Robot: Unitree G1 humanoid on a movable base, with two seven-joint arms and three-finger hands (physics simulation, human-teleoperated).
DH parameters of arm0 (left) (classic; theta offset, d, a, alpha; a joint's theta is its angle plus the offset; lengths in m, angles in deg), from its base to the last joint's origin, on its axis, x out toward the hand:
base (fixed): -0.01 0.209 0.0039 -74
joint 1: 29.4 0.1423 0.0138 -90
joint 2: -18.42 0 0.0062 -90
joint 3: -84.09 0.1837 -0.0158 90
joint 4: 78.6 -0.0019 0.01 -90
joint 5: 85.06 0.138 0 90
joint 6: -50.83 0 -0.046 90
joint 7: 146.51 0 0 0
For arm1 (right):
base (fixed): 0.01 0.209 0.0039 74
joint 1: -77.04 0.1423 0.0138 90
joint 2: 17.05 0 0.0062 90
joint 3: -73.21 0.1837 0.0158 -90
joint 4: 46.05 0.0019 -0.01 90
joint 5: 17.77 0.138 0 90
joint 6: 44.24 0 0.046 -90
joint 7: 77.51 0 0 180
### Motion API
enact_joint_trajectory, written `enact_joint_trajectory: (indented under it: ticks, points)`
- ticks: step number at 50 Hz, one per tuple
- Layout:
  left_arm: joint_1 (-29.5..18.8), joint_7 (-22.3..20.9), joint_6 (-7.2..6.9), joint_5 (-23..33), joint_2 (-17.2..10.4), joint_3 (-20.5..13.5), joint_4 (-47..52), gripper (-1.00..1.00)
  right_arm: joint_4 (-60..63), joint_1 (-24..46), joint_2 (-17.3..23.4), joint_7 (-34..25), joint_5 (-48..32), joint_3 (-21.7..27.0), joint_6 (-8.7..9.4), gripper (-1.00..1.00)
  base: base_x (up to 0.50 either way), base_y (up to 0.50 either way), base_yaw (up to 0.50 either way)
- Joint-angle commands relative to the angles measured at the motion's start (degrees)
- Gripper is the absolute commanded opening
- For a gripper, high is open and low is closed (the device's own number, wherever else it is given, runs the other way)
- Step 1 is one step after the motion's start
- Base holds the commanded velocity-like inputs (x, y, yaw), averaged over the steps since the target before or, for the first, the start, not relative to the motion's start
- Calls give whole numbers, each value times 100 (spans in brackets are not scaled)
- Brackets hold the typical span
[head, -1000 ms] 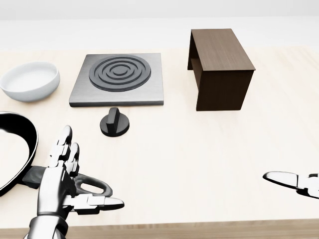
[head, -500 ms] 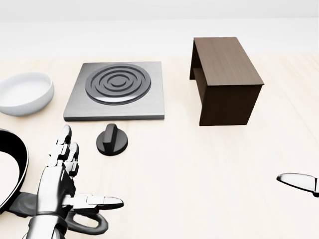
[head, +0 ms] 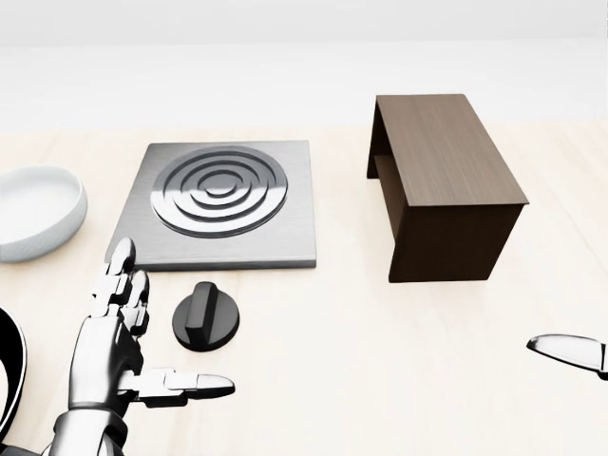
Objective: Turn on the stove.
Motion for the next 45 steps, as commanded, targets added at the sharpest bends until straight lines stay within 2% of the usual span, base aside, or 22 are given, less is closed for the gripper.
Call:
enact_joint_trajectory:
  ticks: [1, 6, 7, 15, 18, 22, 24, 28, 34, 45]
  points:
    - [-3, 1, 4, -2, -2, -7, -16, 100, 55, -14, -9, -32, 20, 17, 0, 100, 30, 0, 0]
    - [-11, -5, 42, 3, -3, -1, -70, 100, 117, -32, -26, -52, 34, 31, 0, 100, 30, 0, 0]
    - [-16, -8, 46, 0, -6, -6, -86, 100, 164, -42, -115, -5, 175, 166, 0, 100, 13, 0, 0]
    - [-49, -6, 94, 45, -12, 7, -188, 100, 122, -82, -62, 32, 180, 134, 0, 100, 0, 0, 0]
    - [-159, 6, 170, 72, -23, -3, -395, 100, 115, -86, -58, 31, 194, 136, 0, 100, 0, 0, 0]
    - [-225, 11, 78, 81, -33, -5, -345, 100, 85, -99, -72, 19, 174, 104, 0, 100, 0, 0, 0]
    - [-357, 29, 106, 72, -46, -36, -508, 100, 52, -94, -71, 12, 156, 84, 0, 100, 0, 0, 0]
    - [-580, 95, 301, 92, -67, -60, -971, 100, 69, -99, -72, 9, 173, 90, 0, 100, 0, 0, 0]
    - [-913, 195, 313, 75, -77, -57, -1361, 100, 61, -94, -76, 22, 147, 53, 0, 100, 0, 0, 0]
    - [-1143, 234, 559, 24, -76, -22, -1970, 100, 41, -90, -70, 23, 138, 47, 0, 100, 0, 0, 0]
